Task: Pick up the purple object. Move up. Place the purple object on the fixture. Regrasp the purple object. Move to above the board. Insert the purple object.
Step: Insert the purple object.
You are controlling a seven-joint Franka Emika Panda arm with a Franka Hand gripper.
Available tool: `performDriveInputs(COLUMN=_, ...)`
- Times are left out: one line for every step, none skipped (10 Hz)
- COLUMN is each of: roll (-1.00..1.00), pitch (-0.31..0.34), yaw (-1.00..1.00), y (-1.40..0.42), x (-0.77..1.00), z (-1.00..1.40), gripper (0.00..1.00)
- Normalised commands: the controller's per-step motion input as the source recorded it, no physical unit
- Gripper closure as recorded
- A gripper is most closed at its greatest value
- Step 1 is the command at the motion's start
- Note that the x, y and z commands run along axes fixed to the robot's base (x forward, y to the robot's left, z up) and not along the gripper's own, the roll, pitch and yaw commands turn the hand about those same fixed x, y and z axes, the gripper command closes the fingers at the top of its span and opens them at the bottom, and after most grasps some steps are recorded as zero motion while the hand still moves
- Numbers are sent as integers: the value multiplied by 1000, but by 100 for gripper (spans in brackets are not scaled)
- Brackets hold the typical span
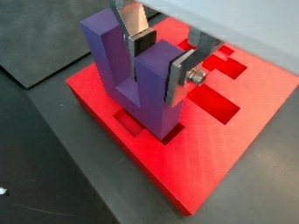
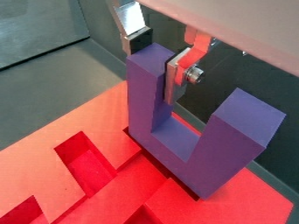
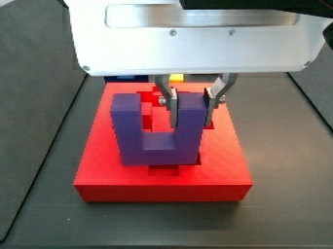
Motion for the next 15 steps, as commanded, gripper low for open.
performDriveInputs(roll=0, pitch=-24, yaw=49, y=-51, x=49, z=-186, gripper=100)
performDriveInputs(roll=0, pitch=-11, yaw=51, y=-29, x=63, z=-203, gripper=100)
performDriveInputs(roll=9, pitch=0, yaw=14, y=-43, x=146, z=-183, gripper=100)
performDriveInputs(roll=10, pitch=0, yaw=0, y=-14, x=189, z=-166, gripper=100)
performDriveInputs(roll=0, pitch=0, yaw=0, y=0, x=177, z=-160, gripper=100)
performDriveInputs(roll=0, pitch=0, yaw=0, y=0, x=186, z=-151, gripper=100)
performDriveInputs(roll=10, pitch=16, yaw=-54, y=0, x=203, z=-137, gripper=100)
performDriveInputs(roll=63, pitch=59, yaw=-171, y=0, x=169, z=-151, gripper=100)
performDriveInputs(roll=69, pitch=60, yaw=-246, y=0, x=43, z=-183, gripper=100)
performDriveInputs(roll=51, pitch=36, yaw=-240, y=0, x=0, z=-183, gripper=100)
performDriveInputs(roll=56, pitch=36, yaw=-283, y=0, x=0, z=-191, gripper=100)
performDriveInputs(roll=13, pitch=0, yaw=-174, y=0, x=-29, z=-234, gripper=100)
performDriveInputs(roll=0, pitch=0, yaw=-3, y=0, x=-14, z=-200, gripper=100)
performDriveInputs(roll=0, pitch=0, yaw=-11, y=-11, x=0, z=-209, gripper=100)
performDriveInputs(roll=-81, pitch=-34, yaw=0, y=0, x=-46, z=-151, gripper=100)
